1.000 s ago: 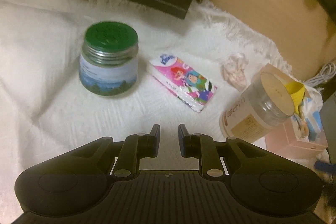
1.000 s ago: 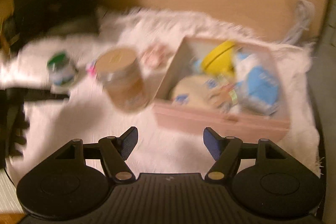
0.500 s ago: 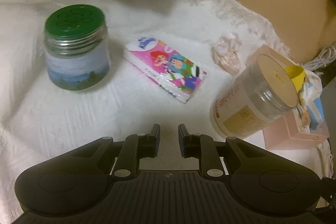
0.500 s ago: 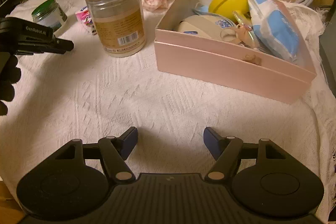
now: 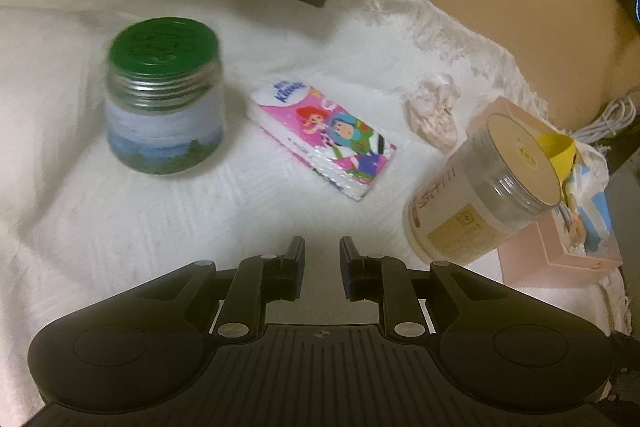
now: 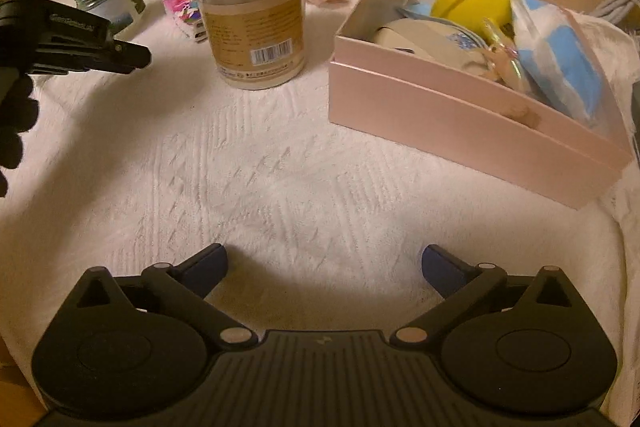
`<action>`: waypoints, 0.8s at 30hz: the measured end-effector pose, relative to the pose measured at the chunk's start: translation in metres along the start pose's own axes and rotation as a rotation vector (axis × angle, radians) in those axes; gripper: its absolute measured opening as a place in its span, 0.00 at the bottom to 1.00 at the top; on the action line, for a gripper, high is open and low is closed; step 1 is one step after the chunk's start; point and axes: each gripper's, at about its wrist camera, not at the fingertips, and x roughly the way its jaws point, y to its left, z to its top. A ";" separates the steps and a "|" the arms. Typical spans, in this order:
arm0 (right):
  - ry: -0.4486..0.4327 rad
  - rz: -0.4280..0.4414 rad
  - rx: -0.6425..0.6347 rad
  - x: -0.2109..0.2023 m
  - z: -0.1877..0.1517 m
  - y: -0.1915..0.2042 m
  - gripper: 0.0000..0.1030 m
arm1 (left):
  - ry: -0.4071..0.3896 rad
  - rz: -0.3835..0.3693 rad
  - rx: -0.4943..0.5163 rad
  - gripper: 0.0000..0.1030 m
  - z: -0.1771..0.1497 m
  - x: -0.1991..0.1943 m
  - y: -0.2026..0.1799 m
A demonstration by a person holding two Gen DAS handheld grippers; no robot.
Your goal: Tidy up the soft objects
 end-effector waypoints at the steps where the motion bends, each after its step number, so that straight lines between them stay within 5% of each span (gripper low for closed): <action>1: 0.015 0.003 -0.005 0.000 0.003 0.000 1.00 | -0.006 0.001 -0.004 0.20 0.000 -0.003 0.003; 4: 0.008 0.025 -0.018 -0.008 0.013 0.001 0.83 | -0.030 0.010 -0.013 0.20 0.000 -0.014 0.013; 9: -0.247 0.031 -0.139 -0.072 0.064 0.025 0.83 | -0.072 0.021 -0.048 0.20 -0.002 -0.033 0.037; 12: -0.314 0.033 -0.157 -0.092 0.119 0.037 0.83 | -0.081 0.021 -0.078 0.20 -0.007 -0.039 0.051; 13: -0.294 0.037 -0.151 -0.090 0.144 0.042 0.82 | -0.081 0.023 -0.088 0.20 -0.009 -0.040 0.055; 14: -0.261 0.045 -0.138 -0.084 0.167 0.047 0.71 | -0.081 0.027 -0.100 0.20 -0.010 -0.040 0.059; 15: -0.210 0.060 -0.123 -0.074 0.191 0.051 0.44 | -0.079 0.032 -0.113 0.20 -0.011 -0.041 0.063; 17: -0.083 0.062 -0.090 -0.042 0.233 0.061 0.21 | -0.072 0.039 -0.133 0.20 -0.013 -0.042 0.068; 20: 0.031 -0.079 -0.111 0.017 0.272 0.084 0.19 | -0.081 0.052 -0.140 0.20 -0.013 -0.046 0.072; 24: 0.135 -0.210 -0.132 0.075 0.281 0.100 0.17 | -0.092 0.061 -0.127 0.20 -0.013 -0.053 0.075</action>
